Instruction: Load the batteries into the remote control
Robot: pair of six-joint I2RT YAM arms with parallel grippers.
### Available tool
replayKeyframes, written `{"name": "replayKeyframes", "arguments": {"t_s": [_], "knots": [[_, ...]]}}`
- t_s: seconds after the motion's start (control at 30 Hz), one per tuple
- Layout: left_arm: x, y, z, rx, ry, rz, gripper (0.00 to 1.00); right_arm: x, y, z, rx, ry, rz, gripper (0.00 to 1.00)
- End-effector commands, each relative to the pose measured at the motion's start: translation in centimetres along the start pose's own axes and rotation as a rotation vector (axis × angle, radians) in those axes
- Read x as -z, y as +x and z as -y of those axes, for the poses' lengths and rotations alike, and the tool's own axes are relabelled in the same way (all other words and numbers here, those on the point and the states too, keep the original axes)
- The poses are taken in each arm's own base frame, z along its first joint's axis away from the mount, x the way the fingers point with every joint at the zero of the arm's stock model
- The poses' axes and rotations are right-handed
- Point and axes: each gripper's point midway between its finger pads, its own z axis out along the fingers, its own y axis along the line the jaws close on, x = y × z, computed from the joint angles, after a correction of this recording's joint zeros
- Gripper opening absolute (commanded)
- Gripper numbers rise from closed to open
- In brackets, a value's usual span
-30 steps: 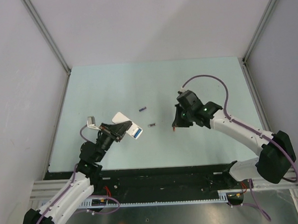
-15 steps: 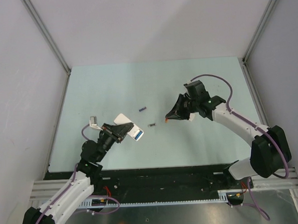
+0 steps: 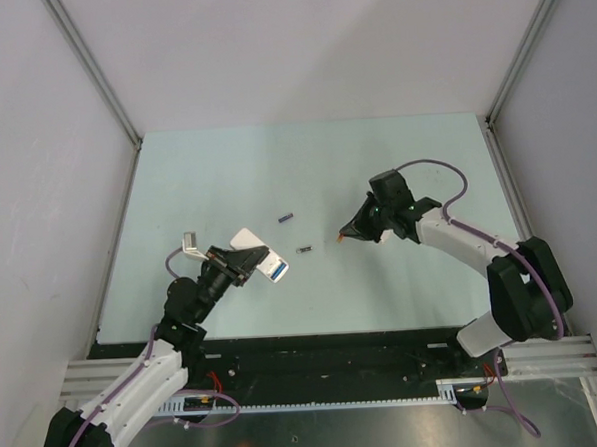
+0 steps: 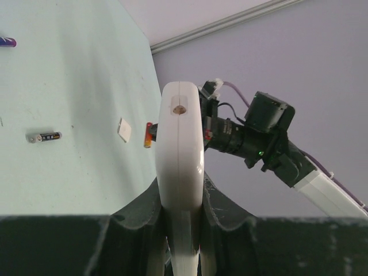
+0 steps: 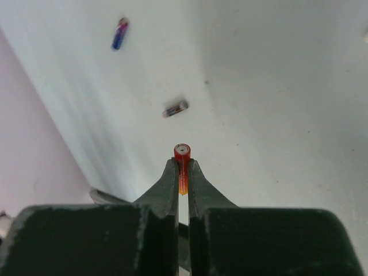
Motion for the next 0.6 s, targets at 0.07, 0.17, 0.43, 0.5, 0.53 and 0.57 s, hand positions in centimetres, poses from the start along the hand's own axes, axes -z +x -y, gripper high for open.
{"name": "replayKeyframes", "arguments": {"t_s": [0.07,0.17,0.43,0.5,0.53,0.57], "knots": [[-0.4,-1.1,2.2,-0.027,0.057,0.038,0.0,-2.7,-1.5,2.8,-0.235,0.084,0.199,0.0],[-0.4,-1.1,2.2,-0.026,0.056,0.04,0.0,-3.7,-1.5,4.0,-0.335,0.116,0.242,0.0],[-0.2,-0.9,2.0,-0.019,0.056,0.041,0.0,-5.6,-1.0,5.1,-0.426,0.159,0.27,0.0],[-0.2,-0.9,2.1,-0.019,0.059,0.042,0.0,-6.3,-0.6,5.9,-0.428,0.182,0.253,0.0],[-0.1,-0.9,2.0,-0.019,0.057,0.043,0.0,-6.5,-0.5,6.2,-0.433,0.191,0.244,0.01],[-0.1,-0.9,2.0,-0.018,0.057,0.043,0.0,-6.8,-0.4,6.6,-0.433,0.204,0.239,0.01]]}}
